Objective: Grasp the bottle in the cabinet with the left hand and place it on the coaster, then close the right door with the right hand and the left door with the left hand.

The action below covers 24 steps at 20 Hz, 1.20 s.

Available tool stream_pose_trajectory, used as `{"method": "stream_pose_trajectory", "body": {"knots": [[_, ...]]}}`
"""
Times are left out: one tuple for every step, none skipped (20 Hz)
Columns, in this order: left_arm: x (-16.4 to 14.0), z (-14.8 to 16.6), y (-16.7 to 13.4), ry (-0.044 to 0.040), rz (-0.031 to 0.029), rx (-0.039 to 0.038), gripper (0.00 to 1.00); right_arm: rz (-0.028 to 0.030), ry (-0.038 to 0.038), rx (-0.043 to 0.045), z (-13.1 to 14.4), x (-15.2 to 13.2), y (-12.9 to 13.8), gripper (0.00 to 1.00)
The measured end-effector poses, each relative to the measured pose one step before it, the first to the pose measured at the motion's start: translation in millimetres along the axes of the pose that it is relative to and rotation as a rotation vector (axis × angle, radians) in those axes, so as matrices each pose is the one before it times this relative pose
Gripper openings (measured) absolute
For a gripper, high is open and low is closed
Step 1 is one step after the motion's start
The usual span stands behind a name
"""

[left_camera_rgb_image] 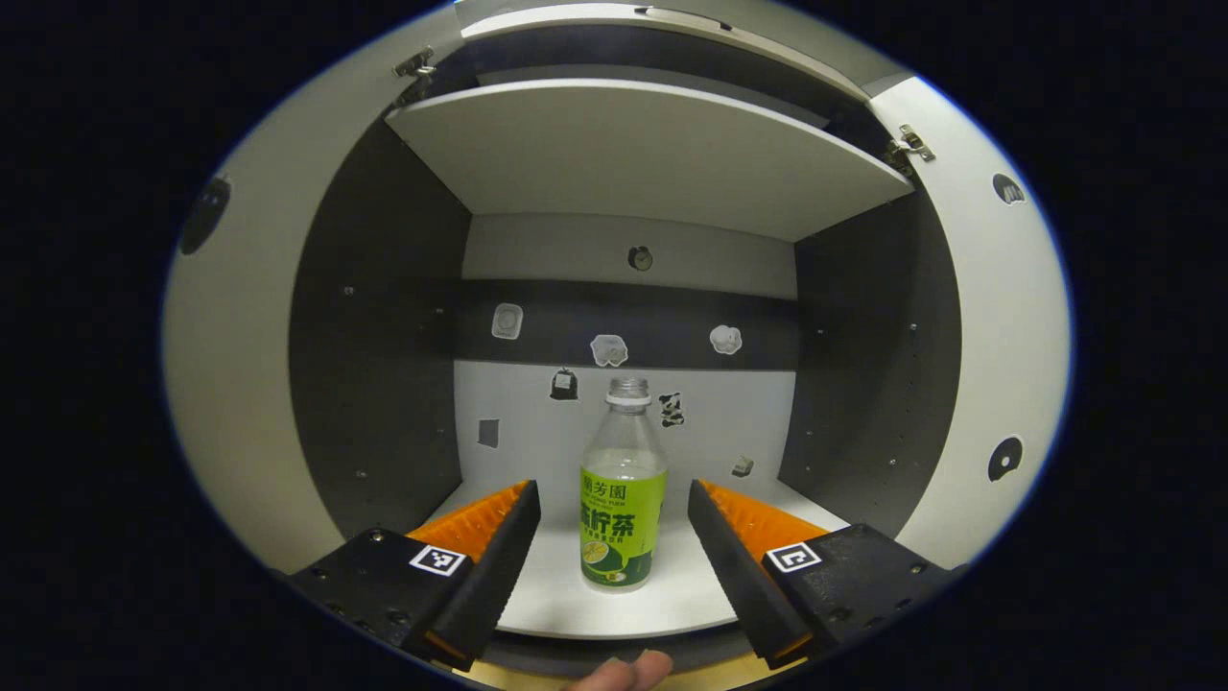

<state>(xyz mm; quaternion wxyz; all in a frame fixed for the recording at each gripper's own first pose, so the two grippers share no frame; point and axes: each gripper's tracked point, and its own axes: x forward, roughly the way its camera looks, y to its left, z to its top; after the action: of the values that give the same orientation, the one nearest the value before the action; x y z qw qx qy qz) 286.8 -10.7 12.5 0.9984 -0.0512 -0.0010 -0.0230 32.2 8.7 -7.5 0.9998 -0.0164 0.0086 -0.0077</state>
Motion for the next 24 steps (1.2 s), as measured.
{"method": "stream_pose_trajectory", "body": {"knots": [[9.41,-1.99,1.75,0.0024,0.00193,0.00209,0.98,-0.00476,-0.00073,-0.00331,-1.29,-1.95,-1.95,0.99],[9.06,-3.52,1.22,0.01027,-0.00202,-0.0002,0.98,-0.00716,0.00185,-0.00288,-1.86,-1.94,-2.29,0.99],[8.14,-2.92,-1.22,0.0077,-0.00496,-0.004,0.98,-0.00856,0.0047,-0.00038,-1.41,-0.7,-2.08,0.99],[7.87,-4.4,-0.2,0.01463,-0.0023,-0.00108,0.98,-0.01037,0.00389,0.00078,-1.86,-3.12,-2.42,0.99],[6.9,-6.37,-2.03,0.01834,-0.00855,0.00036,0.98,-0.01159,0.00509,-0.00025,-1.29,-3.47,-3.47,0.99],[5.75,-4.12,-1.61,0.01109,-0.00343,-0.00095,0.99,-0.01014,0.00359,-0.0039,-1.6,-3.62,-3.52,0.99],[4.84,-3.66,-0.65,0.00921,-0.00297,0.00578,0.99,-0.01114,0.00257,-0.00737,-0.06,-2.55,-3.95,0.99],[2.41,-3.52,0.56,0.01396,0.00793,0.01259,0.99,-0.01344,0.00386,-0.00822,-0.77,-2.7,-3.85,0.99],[3.24,-4.42,3.74,0.01089,0.01829,0.00975,0.99,-0.02012,0.00278,-0.00276,-0.94,-2.77,-5.52,0.99],[1.39,-4.85,2.32,0.0198,0.01595,0.01008,0.99,-0.01752,0.00108,0.00149,-0.86,-2.78,-5.47,0.95],[1.81,-1.81,0.67,0.00574,0.00706,0.00873,0.97,-0.01583,0.00199,0.00432,-1.19,-3.9,-4.84,0.95],[-1.07,3.89,1.71,-0.00513,0.00676,0.00421,0.82,-0.01409,0.00002,0.00375,-1.41,-4.51,-5.49,0.99],[-0.99,0.06,-1.55,-0.00436,-0.00742,0.00469,0.8,-0.01221,0.00077,0.00202,-0.4,-4.5,-5.71,0.99],[-3.84,2.08,1.12,-0.00115,0.00122,0.00796,0.8,-0.01234,0.00763,0.00196,-3.14,-4.92,-6.24,0.99],[-2.11,2.38,4.2,-0.00503,0.01278,0.00296,0.8,-0.0129,0.00928,0.00069,-3.38,-5.52,-6.35,0.99],[-4.21,3.2,2.37,-0.00499,0.00183,-0.00716,0.8,-0.01115,0.00583,0.00097,-1.28,-5.12,-5.84,0.99],[-8.01,2.9,-1.37,-0.00573,-0.00852,-0.01516,0.81,-0.00584,0.00268,0.00184,-0.3,-4.74,-5.34,0.99],[-7.39,4.14,-1.95,-0.00632,-0.00999,-0.01239,0.79,-0.00415,0.0028,0.00591,-0.29,-3.56,-4.0,0.99],[-8.93,3.58,-0.41,-0.00473,-0.00628,-0.00936,0.8,-0.00222,0.00435,0.01002,0.46,-3.54,-4.05,0.99],[-9.53,5.8,-0.86,-0.01069,-0.00267,-0.00124,0.79,0.00257,0.00255,0.01226,-0.42,-4.11,-2.8,0.99],[-9.8,4.93,-0.23,-0.00968,0.00025,-0.00162,0.8,0.0087,-0.00137,0.00992,1.58,-4.91,-1.69,0.99],[-11.13,4.47,-0.24,-0.00852,0.00279,-0.00778,0.79,0.00953,-0.00405,0.00607,1.63,-3.22,-0.81,0.99],[-11.89,7.18,-1.76,-0.01798,-0.0026,-0.00982,0.79,0.00949,-0.0053,0.00106,1.35,-2.48,-1.21,0.99],[-11.9,6.34,-0.65,-0.01583,0.0032,-0.00693,0.79,0.0066,-0.00366,-0.00118,0.77,-2.16,-1.78,0.99]]}}
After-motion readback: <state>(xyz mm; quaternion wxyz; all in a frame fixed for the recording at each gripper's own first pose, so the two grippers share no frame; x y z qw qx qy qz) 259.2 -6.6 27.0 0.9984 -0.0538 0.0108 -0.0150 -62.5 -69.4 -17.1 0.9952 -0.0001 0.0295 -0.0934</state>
